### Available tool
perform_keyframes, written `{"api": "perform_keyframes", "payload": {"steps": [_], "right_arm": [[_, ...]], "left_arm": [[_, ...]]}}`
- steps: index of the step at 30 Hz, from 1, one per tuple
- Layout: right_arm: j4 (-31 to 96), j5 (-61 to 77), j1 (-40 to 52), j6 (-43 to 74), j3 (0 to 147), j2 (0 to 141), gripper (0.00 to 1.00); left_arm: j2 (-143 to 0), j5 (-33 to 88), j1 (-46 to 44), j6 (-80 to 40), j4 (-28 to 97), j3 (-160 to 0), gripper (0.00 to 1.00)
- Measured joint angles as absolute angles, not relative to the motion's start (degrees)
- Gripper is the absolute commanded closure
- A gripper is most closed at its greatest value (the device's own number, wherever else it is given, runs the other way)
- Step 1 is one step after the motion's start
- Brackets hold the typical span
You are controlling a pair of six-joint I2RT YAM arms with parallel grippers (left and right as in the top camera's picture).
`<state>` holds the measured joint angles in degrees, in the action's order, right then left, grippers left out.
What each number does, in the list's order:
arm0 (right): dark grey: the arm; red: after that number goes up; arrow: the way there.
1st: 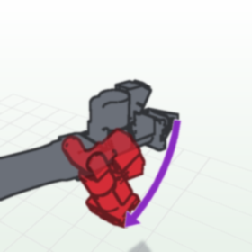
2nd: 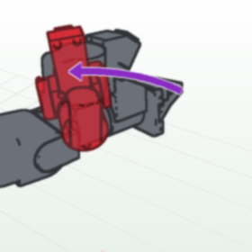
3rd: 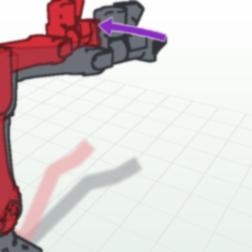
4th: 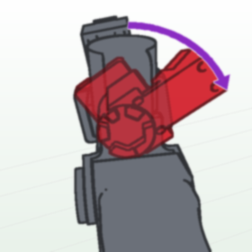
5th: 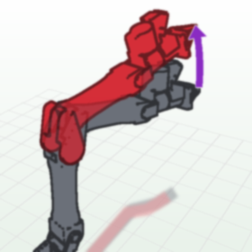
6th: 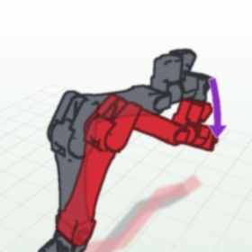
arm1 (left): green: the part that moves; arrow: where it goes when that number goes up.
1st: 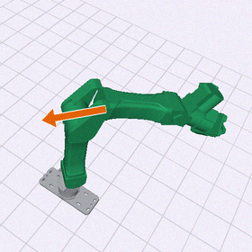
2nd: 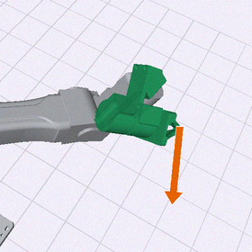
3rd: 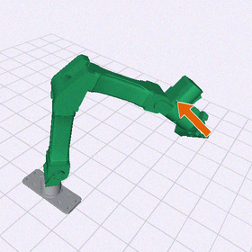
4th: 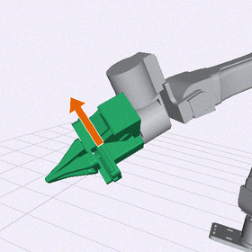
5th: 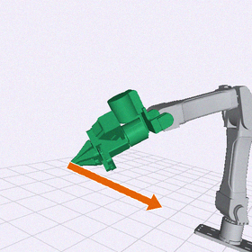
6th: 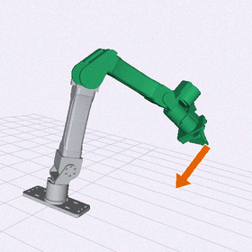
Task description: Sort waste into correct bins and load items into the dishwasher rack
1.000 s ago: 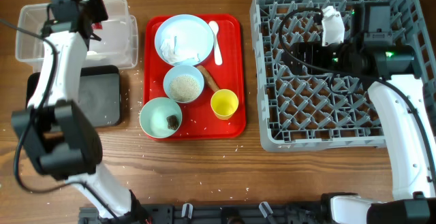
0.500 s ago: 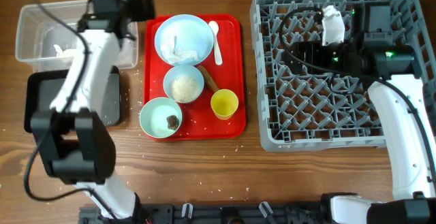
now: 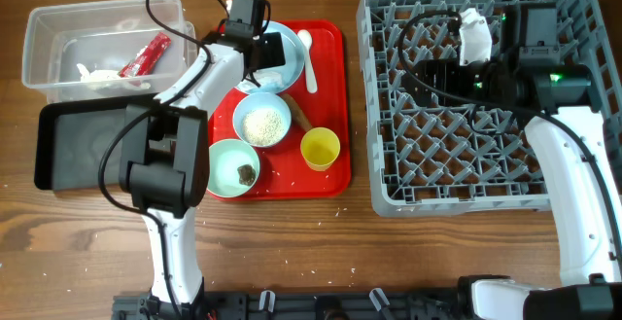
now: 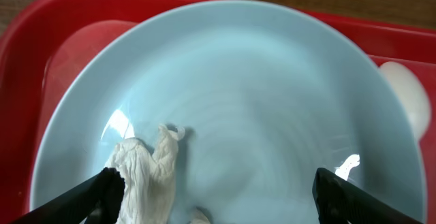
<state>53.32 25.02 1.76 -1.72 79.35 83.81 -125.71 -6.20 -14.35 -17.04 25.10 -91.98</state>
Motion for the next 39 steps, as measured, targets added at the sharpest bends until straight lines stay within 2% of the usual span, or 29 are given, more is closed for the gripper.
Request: {"api": "perform_keyframes", "payload": {"steps": [2, 4, 6, 7, 8, 19, 24, 31, 39], "right_arm": [[53.34, 25.02, 1.76, -1.72, 79.35, 83.81, 0.00], [53.36, 25.02, 1.76, -1.72, 79.35, 83.81, 0.00], [53.39, 25.02, 1.76, -1.72, 79.35, 83.81, 0.00], [53.39, 25.02, 1.76, -1.72, 79.35, 83.81, 0.00], [53.43, 25.02, 1.76, -1.72, 79.35, 83.81, 0.00], [53.56, 25.02, 1.76, -1.72, 79.35, 83.81, 0.00], [53.56, 25.02, 1.76, -1.72, 79.35, 83.81, 0.00], [53.49, 25.02, 1.76, -1.72, 79.35, 83.81, 0.00], [52.66, 25.02, 1.78, -1.30, 79.35, 83.81, 0.00]], "left_arm": [[-126.58, -6.24, -14.35, -17.30, 25.10, -91.98, 0.18], [-127.55, -6.42, -14.33, -17.56, 25.15, -91.98, 0.36], [-127.90, -7.66, -14.35, -17.54, 25.78, -92.03, 0.77], [-127.90, -8.10, -14.28, -17.74, 26.52, -92.12, 0.91], [-127.90, -8.54, -14.15, -17.69, 27.33, -92.18, 0.96], [-126.72, -8.54, -13.87, -17.50, 34.04, -93.38, 0.96], [-119.15, -7.60, -12.62, -16.49, 37.47, -95.24, 0.96], [-103.11, -7.49, -2.04, -13.50, 38.63, -98.24, 0.96], [-110.83, -7.60, 10.46, -12.69, 34.85, -98.17, 0.96]]}}
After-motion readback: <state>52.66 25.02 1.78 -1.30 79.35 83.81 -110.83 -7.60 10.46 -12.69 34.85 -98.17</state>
